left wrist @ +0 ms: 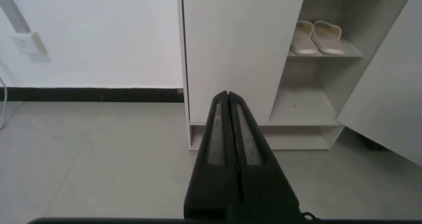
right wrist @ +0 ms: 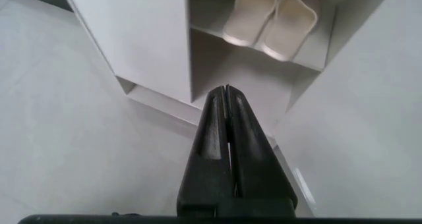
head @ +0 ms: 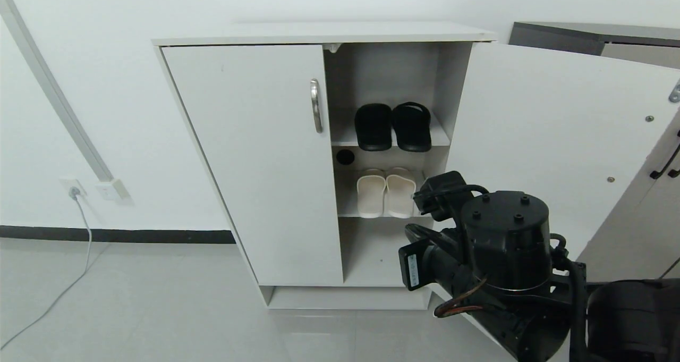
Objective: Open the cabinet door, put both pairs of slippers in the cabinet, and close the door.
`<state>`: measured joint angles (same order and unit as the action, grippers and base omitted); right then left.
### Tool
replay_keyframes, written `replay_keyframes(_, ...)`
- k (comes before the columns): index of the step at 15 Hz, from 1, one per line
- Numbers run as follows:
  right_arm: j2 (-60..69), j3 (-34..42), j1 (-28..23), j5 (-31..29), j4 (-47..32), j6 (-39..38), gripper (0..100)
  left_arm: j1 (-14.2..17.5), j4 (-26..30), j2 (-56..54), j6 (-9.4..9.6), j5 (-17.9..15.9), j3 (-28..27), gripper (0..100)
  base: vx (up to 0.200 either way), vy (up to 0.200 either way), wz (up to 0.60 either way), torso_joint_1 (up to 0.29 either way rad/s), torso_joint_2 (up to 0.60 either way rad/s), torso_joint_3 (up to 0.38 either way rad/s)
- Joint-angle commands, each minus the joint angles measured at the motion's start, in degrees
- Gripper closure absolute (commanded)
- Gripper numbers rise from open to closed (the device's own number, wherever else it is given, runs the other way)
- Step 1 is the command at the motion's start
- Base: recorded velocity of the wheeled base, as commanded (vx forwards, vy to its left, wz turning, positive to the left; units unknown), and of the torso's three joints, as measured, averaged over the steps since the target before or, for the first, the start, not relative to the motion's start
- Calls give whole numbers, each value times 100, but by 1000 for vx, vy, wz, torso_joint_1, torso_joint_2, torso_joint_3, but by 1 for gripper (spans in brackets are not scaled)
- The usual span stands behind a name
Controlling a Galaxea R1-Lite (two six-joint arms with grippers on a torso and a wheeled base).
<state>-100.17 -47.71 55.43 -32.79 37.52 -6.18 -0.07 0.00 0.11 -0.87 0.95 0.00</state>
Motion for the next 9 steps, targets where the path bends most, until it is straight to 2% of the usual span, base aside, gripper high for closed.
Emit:
replay_keyframes(1,-38,17,12,1,71,3,100,-1,0,-2,-1,2,0,100,0,0,0,0,0,0)
replay_keyframes(9,-90,52,-24,1,168,20,100,-1,0,-2,-1,2,0,100,0,0,0,0,0,0)
